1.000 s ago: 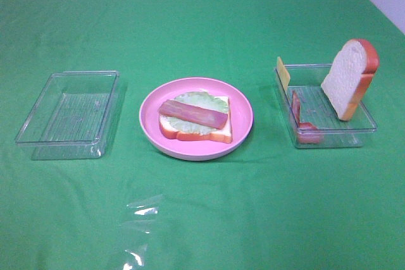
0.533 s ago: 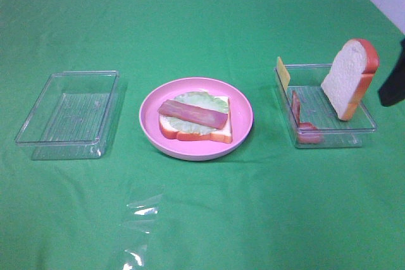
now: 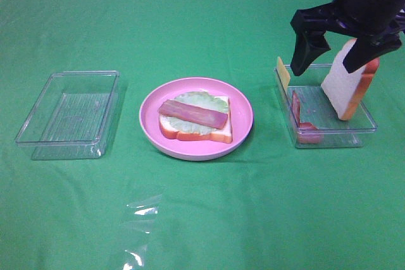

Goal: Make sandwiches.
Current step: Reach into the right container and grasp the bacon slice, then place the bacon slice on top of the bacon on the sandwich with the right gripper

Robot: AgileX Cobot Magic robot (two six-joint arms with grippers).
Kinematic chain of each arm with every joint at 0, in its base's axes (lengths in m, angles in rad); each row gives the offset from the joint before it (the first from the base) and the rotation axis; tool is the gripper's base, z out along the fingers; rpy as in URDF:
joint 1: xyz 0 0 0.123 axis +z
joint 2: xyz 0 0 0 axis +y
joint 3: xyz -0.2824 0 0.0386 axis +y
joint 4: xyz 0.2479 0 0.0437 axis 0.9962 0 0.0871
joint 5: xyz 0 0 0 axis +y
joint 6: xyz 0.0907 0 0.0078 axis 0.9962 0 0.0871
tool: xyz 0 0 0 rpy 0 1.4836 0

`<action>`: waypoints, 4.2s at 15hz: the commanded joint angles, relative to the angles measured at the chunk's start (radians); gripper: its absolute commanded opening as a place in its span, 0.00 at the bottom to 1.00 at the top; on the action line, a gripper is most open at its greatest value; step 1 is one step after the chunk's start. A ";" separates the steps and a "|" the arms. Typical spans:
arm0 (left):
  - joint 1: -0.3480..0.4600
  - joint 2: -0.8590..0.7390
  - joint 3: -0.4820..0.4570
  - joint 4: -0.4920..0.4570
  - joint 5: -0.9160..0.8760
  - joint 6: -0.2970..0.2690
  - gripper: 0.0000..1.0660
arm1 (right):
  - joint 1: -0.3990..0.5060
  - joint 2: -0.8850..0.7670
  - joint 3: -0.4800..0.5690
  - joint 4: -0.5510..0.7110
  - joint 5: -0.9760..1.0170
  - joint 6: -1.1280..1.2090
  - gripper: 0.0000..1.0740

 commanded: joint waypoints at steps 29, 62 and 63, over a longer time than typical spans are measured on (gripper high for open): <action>-0.004 -0.017 0.002 0.000 -0.017 -0.014 0.95 | 0.002 0.392 -0.194 0.002 0.081 0.017 0.18; -0.004 -0.017 0.002 0.000 -0.017 -0.019 0.95 | 0.126 0.195 -0.198 0.669 -0.018 -0.345 0.00; -0.004 -0.017 0.002 0.000 -0.017 -0.019 0.95 | 0.157 0.222 -0.203 0.671 -0.026 -0.354 0.00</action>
